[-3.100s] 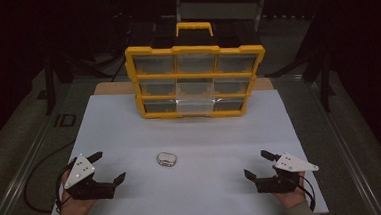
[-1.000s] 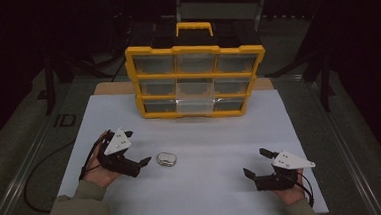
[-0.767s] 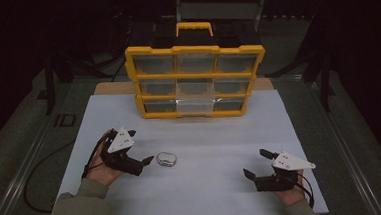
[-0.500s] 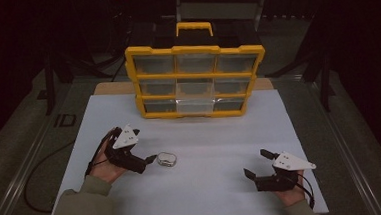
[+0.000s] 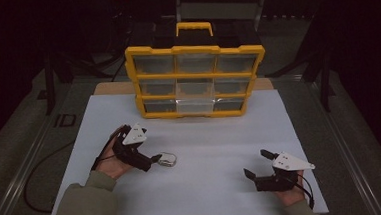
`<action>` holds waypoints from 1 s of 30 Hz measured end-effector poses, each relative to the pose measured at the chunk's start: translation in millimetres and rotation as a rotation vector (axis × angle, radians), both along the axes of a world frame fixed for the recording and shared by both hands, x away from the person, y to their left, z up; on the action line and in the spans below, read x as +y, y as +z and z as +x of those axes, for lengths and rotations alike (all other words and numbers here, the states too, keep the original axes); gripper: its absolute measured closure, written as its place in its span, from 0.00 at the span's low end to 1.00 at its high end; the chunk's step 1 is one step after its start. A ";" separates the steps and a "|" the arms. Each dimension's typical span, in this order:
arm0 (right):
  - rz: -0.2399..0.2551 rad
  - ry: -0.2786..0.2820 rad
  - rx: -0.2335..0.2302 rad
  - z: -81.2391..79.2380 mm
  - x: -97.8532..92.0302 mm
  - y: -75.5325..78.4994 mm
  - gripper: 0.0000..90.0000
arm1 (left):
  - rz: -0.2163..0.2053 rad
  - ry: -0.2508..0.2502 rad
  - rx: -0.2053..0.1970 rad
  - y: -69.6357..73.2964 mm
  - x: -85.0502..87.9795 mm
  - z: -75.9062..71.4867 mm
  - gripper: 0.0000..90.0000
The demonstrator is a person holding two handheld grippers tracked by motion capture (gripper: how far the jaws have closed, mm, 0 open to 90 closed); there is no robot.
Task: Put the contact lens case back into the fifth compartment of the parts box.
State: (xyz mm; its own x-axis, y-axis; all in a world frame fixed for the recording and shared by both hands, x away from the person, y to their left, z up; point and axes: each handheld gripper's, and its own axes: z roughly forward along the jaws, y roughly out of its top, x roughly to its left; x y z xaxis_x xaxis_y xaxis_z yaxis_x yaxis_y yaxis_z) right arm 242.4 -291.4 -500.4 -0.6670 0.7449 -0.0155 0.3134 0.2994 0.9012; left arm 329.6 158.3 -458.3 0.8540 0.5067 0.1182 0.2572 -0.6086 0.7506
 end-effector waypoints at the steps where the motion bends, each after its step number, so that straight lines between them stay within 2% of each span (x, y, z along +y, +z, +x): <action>1: 0.000 0.000 0.002 -0.1 0.3 -0.1 0.09 | 0.002 -0.002 0.003 -1.2 -1.3 0.6 0.00; 8: 0.003 0.001 -0.001 0.4 -0.3 -0.7 0.09 | 0.029 -0.021 0.039 -10.4 -7.2 6.2 0.00; 13: -0.002 -0.001 0.003 0.1 -0.1 -1.5 0.09 | 0.079 -0.071 0.113 -16.4 -13.1 13.5 0.00; 17: 0.001 -0.001 0.005 0.3 -0.2 -2.1 0.09 | 0.083 -0.076 0.137 -17.7 -16.0 17.7 0.00; 22: -0.002 -0.002 0.005 0.1 -0.2 -2.0 0.09 | 0.084 -0.089 0.186 -23.0 -20.6 21.8 0.00; 26: 0.001 -0.003 0.009 0.2 -0.3 -2.4 0.09 | 0.124 -0.104 0.201 -25.6 -24.3 23.1 0.01; 30: 0.002 -0.005 0.011 0.0 -0.3 -2.5 0.09 | 0.139 -0.126 0.212 -27.6 -28.0 24.3 0.04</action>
State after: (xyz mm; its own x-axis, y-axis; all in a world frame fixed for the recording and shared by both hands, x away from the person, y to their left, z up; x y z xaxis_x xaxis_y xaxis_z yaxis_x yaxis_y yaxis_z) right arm 242.4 -291.6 -502.9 -0.6633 0.7483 -0.0067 0.3252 0.2963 0.8980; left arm 353.9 130.2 -485.9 0.9221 0.3868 -0.0086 0.3154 -0.7387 0.5957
